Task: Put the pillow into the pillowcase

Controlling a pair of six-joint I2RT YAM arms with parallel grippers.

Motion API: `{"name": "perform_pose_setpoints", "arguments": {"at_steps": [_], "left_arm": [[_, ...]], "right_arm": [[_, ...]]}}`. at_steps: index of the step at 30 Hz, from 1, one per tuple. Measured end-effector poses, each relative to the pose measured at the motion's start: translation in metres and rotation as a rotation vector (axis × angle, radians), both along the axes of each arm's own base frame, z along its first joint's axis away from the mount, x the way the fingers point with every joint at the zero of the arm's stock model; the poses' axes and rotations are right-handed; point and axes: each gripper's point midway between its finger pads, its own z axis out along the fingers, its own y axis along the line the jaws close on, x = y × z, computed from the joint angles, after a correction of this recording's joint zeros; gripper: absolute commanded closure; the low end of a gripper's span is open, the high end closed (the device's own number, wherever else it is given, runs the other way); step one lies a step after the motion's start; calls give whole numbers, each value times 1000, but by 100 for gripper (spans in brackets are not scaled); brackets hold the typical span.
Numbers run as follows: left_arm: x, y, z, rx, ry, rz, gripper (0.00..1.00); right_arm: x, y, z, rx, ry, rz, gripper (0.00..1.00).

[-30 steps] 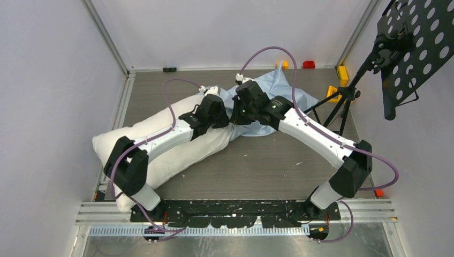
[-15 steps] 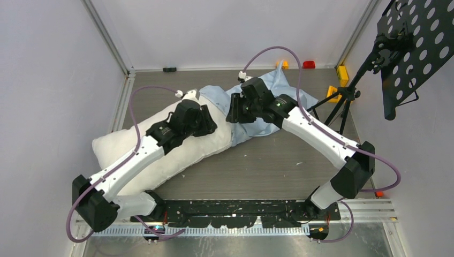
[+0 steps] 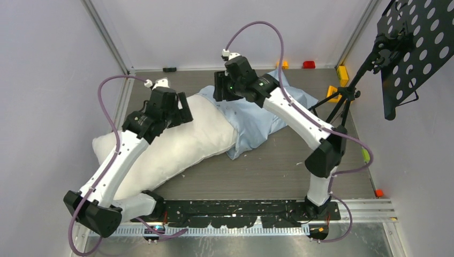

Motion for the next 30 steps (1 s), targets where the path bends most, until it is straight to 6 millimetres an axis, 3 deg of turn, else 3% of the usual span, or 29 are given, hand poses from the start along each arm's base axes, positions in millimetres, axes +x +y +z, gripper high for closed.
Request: {"name": "perform_pose_setpoints", "arguments": {"at_steps": [3, 5, 9, 11, 15, 18, 25, 28, 30], "left_arm": [[6, 14, -12, 23, 35, 41, 12], [10, 19, -31, 36, 73, 52, 16], [13, 19, -70, 37, 135, 43, 37], [14, 15, -81, 22, 138, 34, 53], [18, 10, -85, -14, 112, 36, 85], [18, 7, -89, -39, 100, 38, 100], [16, 4, -93, -78, 76, 35, 100], [16, 3, -94, -88, 70, 31, 100], [16, 3, -94, -93, 65, 30, 100]], "right_arm": [[19, 9, -29, -77, 13, -1, 39], [31, 13, -54, -143, 26, -3, 38], [45, 15, -97, -259, 45, -9, 36], [45, 15, -112, -322, 43, -11, 36], [40, 19, -109, -392, -11, -17, 33], [37, 27, -97, -400, -54, -17, 32], [49, 47, -82, -392, -115, -11, 32], [59, 44, -98, -440, -114, -29, 46], [64, 40, -112, -482, -108, -45, 61]]}}
